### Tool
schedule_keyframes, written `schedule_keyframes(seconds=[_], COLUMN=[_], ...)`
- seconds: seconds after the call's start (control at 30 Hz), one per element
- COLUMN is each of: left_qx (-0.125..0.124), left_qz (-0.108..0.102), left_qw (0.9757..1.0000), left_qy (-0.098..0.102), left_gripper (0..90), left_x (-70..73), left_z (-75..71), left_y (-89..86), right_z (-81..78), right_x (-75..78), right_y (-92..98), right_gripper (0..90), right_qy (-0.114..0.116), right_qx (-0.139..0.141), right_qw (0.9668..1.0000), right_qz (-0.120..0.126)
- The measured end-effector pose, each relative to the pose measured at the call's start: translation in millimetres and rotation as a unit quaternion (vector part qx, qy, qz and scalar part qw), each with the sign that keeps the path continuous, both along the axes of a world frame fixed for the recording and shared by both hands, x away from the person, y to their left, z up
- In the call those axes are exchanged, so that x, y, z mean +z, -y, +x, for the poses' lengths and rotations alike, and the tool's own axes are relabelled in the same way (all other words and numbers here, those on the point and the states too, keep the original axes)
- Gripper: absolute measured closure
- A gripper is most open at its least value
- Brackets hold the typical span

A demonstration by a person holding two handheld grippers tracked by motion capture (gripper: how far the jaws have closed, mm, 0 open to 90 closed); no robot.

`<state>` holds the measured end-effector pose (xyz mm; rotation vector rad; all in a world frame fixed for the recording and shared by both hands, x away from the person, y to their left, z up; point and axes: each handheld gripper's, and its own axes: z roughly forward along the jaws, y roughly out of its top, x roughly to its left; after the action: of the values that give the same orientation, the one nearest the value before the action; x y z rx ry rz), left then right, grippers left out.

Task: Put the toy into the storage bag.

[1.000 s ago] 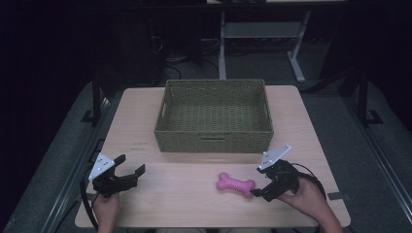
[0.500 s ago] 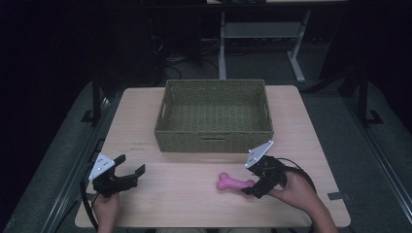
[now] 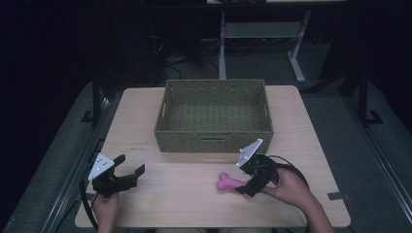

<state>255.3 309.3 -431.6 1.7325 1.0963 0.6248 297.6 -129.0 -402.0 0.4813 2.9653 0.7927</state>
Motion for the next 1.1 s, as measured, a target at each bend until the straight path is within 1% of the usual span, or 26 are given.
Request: schedule_keyframes(seconds=[0.23,0.4,0.7,0.9,1.0,1.1], left_qx=[0.001,0.001,0.001,0.001,0.001,0.000], left_qz=[0.000,0.000,-0.001,-0.003,-0.003,-0.003], left_qw=[1.0000,1.0000,1.0000,1.0000,1.0000,1.0000], left_qy=[0.001,0.002,0.001,0.002,0.002,0.002], left_gripper=[12.8,12.8,12.8,12.8,12.8,12.8], left_x=[0.2,0.4,0.4,0.6,0.6,0.6], left_z=[0.0,-0.3,-0.2,-0.5,-0.5,-0.6], left_y=[-0.8,-1.1,-1.0,-1.4,-1.4,-1.1], right_z=[2.3,3.0,6.5,10.1,10.5,11.1], right_x=[-3.8,-10.1,-20.4,-24.8,-26.4,-28.0], right_y=[-9.5,-16.9,-23.5,-25.0,-26.0,-26.3], right_gripper=[23.0,23.4,26.2,31.3,35.1,35.2], right_qy=[-0.004,-0.004,-0.006,-0.013,-0.009,-0.014], right_qx=[0.005,0.010,0.010,0.009,0.009,0.007], right_qw=[0.9998,0.9992,0.9979,0.9974,0.9971,0.9969], right_qz=[-0.018,-0.038,-0.063,-0.070,-0.075,-0.078])
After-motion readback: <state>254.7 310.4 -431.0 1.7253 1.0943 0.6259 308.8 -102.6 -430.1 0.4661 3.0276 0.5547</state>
